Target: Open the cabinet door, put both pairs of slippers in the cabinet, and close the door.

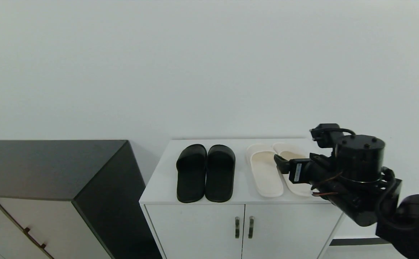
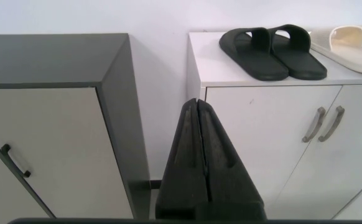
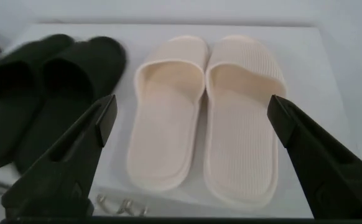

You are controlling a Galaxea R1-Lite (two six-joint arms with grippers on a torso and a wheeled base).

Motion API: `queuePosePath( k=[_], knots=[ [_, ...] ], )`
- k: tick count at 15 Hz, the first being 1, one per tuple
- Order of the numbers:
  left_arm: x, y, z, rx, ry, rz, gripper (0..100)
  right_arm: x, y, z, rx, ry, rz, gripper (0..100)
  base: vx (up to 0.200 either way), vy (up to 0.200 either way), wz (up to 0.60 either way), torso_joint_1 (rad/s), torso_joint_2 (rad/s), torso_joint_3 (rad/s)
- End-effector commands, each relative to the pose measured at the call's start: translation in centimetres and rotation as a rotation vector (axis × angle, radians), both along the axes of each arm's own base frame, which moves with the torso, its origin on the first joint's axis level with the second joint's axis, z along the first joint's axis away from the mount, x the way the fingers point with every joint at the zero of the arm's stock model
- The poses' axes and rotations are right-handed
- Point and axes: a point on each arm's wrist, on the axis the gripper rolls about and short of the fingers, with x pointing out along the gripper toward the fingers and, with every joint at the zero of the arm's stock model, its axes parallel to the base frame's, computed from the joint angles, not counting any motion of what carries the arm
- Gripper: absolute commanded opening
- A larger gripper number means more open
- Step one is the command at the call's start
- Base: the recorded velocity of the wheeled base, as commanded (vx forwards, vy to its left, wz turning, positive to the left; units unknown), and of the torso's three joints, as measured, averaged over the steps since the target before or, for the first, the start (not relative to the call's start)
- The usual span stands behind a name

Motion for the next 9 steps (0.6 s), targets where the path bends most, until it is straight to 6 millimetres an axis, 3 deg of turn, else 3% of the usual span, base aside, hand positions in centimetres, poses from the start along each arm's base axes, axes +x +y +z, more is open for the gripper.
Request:
queuePosePath(
  k=[1,6,9],
  knots=[
    [0.0,0.0,0.0,0.0,0.001,-0.001,0,3.1,1.7,-3.7,-0.065,0.05,-0.045,100,0.0,0.0,0.0,0.0,0.0,0.0],
    [0.0,0.0,0.0,-0.002,-0.002,-0.001,0,6.2,2.0,-5.9,-0.077,0.077,-0.095,100,0.0,0.0,0.0,0.0,0.0,0.0],
    [0.0,0.0,0.0,-0.002,-0.004,0.001,0,7.3,2.1,-5.8,-0.065,0.061,-0.109,100,0.0,0.0,0.0,0.0,0.0,0.0]
  ],
)
